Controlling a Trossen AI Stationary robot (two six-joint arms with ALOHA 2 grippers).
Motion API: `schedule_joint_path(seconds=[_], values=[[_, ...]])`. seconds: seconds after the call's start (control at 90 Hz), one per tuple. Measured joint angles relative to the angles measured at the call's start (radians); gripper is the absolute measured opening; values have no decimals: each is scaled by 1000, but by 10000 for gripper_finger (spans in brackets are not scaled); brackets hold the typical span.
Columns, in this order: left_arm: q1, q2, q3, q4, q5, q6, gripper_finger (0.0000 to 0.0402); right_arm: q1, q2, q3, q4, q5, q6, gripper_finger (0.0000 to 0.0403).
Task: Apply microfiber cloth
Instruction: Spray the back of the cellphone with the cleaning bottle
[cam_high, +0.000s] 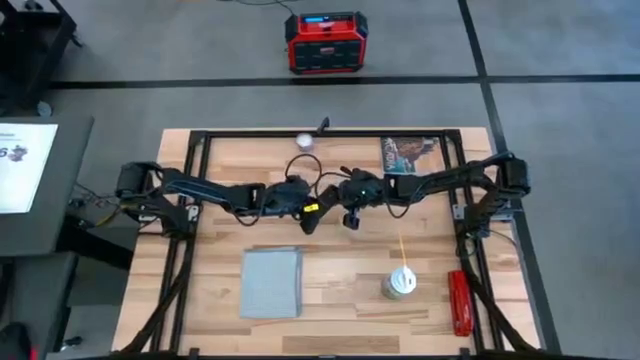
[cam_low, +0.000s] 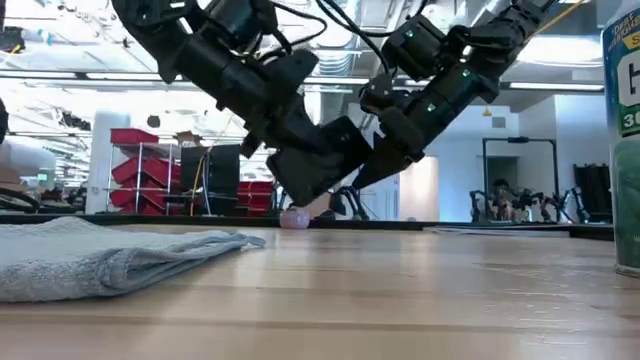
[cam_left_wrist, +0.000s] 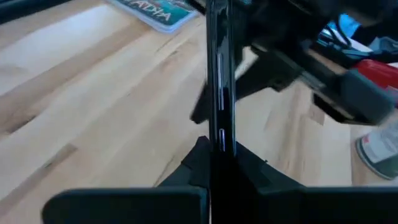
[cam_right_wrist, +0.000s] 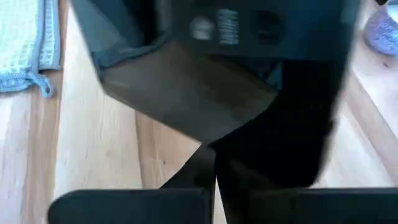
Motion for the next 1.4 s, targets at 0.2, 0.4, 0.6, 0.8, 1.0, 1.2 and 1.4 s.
schedule_joint_path(seconds=[0.2, 0.4, 0.6, 0.8, 1.0, 1.2, 1.4], values=[[-3, 8, 0, 2, 5, -9, 4, 0, -1, 0, 3, -5, -1, 0], [-5, 8, 0, -2, 8, -16, 4, 0, -1, 11, -1, 1, -5, 0], [-9, 13, 0, -8, 11, -21, 4, -1, -1, 17, -6, 2, -7, 0], [-13, 13, 0, -12, 11, -27, 4, -10, -1, 19, -5, 1, -8, 0], [-14, 14, 0, -22, 11, -32, 4, -13, -1, 41, -32, 0, -30, 0], [-16, 13, 1, -30, 11, -38, 4, -14, -1, 68, -77, 2, -53, 0], [-16, 14, 1, -33, 11, -38, 4, -14, -2, 86, -105, 3, -61, 0]])
